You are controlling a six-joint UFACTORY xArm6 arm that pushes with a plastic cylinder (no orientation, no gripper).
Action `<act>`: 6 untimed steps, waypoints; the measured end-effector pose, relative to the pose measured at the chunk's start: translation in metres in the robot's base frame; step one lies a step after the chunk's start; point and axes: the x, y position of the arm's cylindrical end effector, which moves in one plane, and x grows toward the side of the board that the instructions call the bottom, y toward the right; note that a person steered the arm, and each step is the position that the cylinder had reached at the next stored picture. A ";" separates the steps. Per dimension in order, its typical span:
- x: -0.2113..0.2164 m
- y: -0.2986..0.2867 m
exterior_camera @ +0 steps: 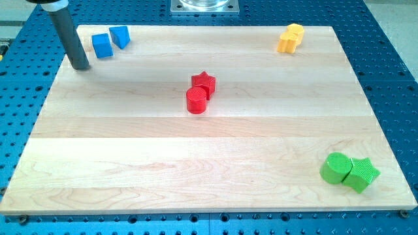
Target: Slightly move your arm to the left side
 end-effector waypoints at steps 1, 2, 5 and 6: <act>0.000 0.000; 0.001 -0.003; 0.001 -0.007; 0.001 -0.007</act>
